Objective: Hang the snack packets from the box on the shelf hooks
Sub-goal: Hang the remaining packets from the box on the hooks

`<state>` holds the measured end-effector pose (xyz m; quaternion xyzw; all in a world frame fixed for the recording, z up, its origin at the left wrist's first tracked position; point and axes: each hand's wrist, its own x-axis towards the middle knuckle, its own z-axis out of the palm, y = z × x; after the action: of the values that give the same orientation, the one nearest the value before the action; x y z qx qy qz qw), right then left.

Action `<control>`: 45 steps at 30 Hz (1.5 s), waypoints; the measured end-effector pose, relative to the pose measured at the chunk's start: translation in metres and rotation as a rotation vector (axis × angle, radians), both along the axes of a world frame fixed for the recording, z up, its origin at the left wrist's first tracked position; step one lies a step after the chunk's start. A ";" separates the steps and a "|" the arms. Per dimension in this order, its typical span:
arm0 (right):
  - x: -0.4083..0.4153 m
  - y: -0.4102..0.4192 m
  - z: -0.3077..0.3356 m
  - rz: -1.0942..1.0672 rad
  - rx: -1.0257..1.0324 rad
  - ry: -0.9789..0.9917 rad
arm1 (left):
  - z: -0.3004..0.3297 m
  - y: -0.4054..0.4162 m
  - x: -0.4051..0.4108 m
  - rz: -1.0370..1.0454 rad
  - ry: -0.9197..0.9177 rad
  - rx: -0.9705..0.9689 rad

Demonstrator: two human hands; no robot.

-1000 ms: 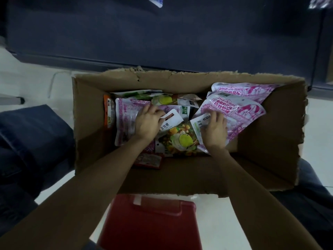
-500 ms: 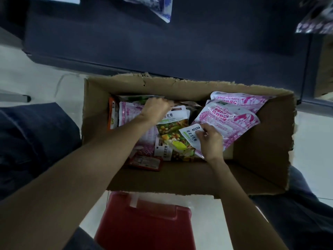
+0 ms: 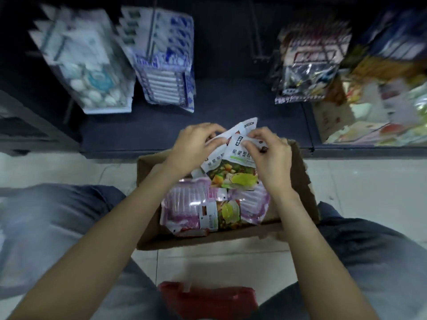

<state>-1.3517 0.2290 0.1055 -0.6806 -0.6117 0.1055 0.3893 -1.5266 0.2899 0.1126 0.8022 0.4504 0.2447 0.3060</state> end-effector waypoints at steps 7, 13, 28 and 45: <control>0.009 0.031 0.110 0.086 0.222 -0.143 | 0.104 0.014 0.007 -0.096 0.093 0.228; 0.057 0.058 0.171 0.058 0.170 0.044 | 0.176 0.048 0.019 -0.038 0.111 0.274; 0.091 0.147 0.240 0.034 0.253 0.859 | 0.227 0.138 0.080 0.164 0.050 0.911; 0.092 0.205 0.242 -0.076 0.396 0.338 | 0.231 0.192 0.080 -0.052 0.226 1.069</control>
<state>-1.2597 0.4337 0.3471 -0.5863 -0.5207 0.0815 0.6152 -1.4470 0.4815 0.3439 0.8782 0.2734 0.3441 -0.1889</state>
